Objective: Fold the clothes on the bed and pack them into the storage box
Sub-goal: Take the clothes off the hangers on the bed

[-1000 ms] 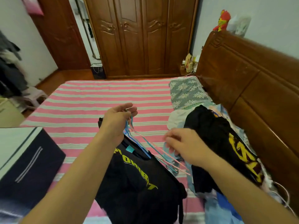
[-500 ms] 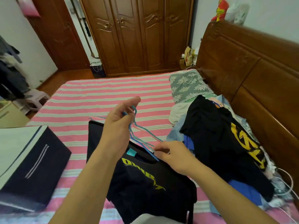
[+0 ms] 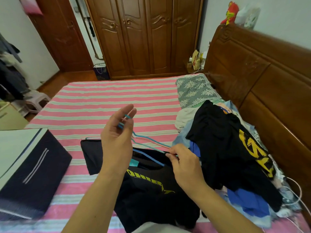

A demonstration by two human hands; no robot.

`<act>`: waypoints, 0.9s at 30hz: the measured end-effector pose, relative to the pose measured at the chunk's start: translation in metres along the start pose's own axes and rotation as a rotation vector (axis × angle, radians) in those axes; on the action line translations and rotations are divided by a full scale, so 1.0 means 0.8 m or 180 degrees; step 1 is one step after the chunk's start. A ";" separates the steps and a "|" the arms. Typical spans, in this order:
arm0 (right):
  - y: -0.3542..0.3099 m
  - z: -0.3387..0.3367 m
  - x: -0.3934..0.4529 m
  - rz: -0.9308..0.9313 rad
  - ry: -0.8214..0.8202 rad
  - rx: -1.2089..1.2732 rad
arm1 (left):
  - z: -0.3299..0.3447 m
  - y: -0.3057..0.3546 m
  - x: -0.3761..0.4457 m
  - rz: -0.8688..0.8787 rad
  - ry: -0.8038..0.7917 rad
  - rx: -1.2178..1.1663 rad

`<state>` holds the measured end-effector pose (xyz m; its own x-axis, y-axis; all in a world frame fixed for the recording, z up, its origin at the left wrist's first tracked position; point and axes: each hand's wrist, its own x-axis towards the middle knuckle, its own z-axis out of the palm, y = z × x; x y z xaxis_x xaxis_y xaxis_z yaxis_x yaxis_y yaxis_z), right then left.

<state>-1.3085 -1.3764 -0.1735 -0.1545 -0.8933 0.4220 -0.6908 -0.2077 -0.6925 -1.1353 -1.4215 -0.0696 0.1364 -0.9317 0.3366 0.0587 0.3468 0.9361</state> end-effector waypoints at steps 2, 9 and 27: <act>0.011 -0.001 -0.003 -0.0011 0.0036 -0.0066 | -0.001 -0.001 0.006 -0.0083 0.0273 -0.0053; 0.086 -0.068 -0.017 0.0235 0.0316 -0.0316 | -0.050 -0.024 0.041 -0.0477 0.0943 -0.0393; 0.112 0.066 -0.076 0.1461 -0.0813 0.0770 | -0.142 -0.080 0.105 -0.2660 0.1737 -0.2409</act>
<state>-1.3235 -1.3616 -0.2918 -0.2041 -0.9751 -0.0871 -0.4074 0.1655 -0.8981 -1.0152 -1.5100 -0.1126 0.1644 -0.7930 -0.5866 0.8528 -0.1845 0.4885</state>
